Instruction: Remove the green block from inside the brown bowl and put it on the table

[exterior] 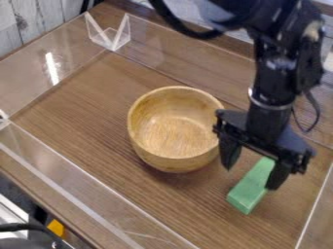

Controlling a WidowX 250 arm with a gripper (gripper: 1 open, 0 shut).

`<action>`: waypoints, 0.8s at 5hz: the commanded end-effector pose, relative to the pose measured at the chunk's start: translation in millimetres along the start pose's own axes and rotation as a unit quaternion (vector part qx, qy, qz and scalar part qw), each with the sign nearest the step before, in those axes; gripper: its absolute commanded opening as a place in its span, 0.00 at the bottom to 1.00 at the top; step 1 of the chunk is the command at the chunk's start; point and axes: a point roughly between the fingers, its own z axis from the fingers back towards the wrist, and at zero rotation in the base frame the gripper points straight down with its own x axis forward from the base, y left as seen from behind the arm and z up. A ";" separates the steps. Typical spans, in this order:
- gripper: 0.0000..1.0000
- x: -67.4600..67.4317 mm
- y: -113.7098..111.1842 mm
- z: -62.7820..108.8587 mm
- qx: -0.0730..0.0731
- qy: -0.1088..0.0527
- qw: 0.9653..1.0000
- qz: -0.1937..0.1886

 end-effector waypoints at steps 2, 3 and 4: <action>1.00 14.9 25.7 51.3 -0.033 -0.075 0.997 0.002; 1.00 23.5 17.2 36.2 -0.032 -0.077 0.996 -0.008; 1.00 29.0 7.7 29.4 -0.033 -0.079 0.996 -0.033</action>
